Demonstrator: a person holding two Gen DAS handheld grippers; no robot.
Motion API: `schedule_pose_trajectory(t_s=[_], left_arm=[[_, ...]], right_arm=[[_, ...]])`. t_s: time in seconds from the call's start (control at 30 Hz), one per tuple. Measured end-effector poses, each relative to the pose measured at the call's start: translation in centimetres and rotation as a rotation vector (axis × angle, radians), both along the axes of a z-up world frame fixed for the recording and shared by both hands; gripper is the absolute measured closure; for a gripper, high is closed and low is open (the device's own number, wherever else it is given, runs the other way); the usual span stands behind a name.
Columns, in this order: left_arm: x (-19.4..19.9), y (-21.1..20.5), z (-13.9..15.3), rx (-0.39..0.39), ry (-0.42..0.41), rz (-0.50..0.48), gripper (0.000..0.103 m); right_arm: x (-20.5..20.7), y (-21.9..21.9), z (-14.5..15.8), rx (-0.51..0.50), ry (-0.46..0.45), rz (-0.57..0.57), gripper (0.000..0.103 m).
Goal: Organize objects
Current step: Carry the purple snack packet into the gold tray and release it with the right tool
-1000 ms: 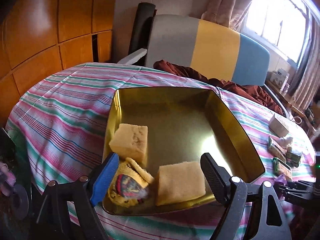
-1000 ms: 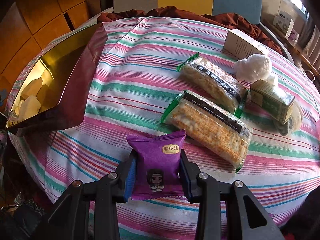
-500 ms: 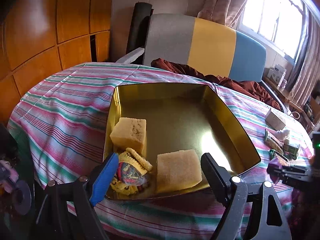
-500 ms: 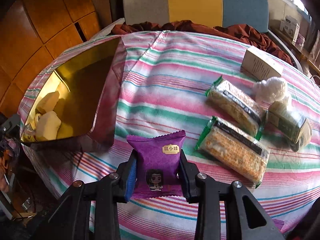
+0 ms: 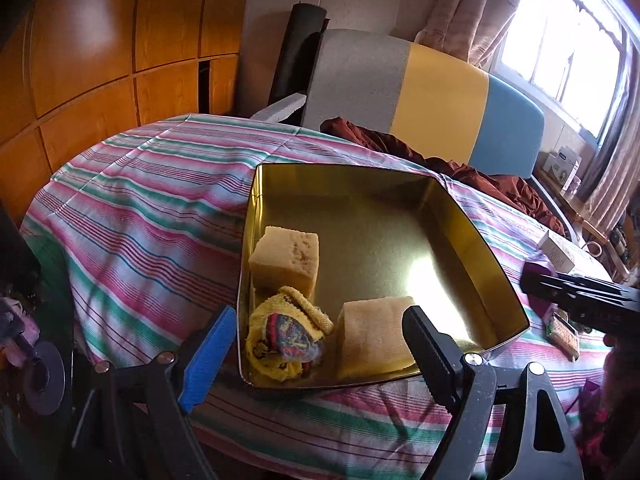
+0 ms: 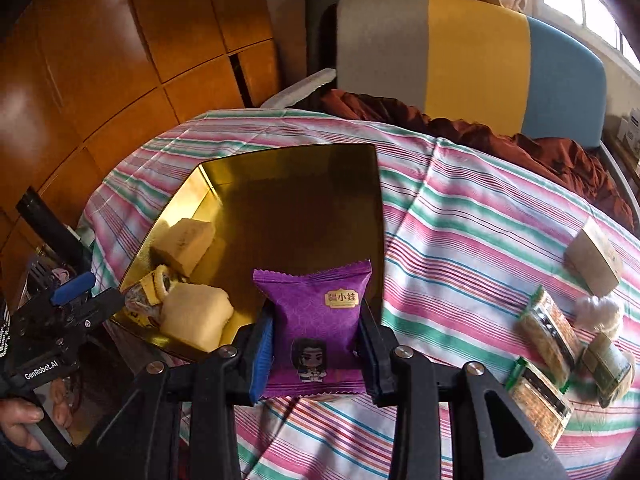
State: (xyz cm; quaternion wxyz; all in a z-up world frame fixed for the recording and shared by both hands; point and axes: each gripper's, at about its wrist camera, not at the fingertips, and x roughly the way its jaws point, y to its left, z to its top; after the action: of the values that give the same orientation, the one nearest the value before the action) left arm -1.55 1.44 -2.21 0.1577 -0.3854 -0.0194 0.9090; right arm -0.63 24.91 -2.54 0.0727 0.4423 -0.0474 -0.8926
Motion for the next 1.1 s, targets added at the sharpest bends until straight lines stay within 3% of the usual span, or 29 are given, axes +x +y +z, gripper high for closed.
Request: schedule_pose_trajectory(t_s=[0.53, 0.67, 0.7, 1.0, 1.1], left_arm=[[0.0, -1.7, -0.8, 0.000, -0.022, 0.044, 0.017], [-0.2, -1.7, -1.0, -0.007, -0.030, 0.048, 0.017], [-0.2, -1.7, -1.1, -0.009, -0.033, 0.049, 0.017], [0.0, -1.4, -1.0, -0.012, -0.029, 0.039, 0.017], [0.1, -1.3, -0.9, -0.006, -0.022, 0.032, 0.017]], right_arm=[[-3.4, -4.5, -5.4, 0.019, -0.129, 0.096, 0.066], [-3.4, -5.0, -6.5, -0.009, -0.167, 0.124, 0.060], [-3.3, -5.1, -6.6, -0.029, -0.170, 0.132, 0.056], [-0.7, -3.0, -4.6, -0.056, -0.112, 0.078, 0.052], [0.9, -1.1, -3.8, -0.039, -0.116, 0.039, 0.046]])
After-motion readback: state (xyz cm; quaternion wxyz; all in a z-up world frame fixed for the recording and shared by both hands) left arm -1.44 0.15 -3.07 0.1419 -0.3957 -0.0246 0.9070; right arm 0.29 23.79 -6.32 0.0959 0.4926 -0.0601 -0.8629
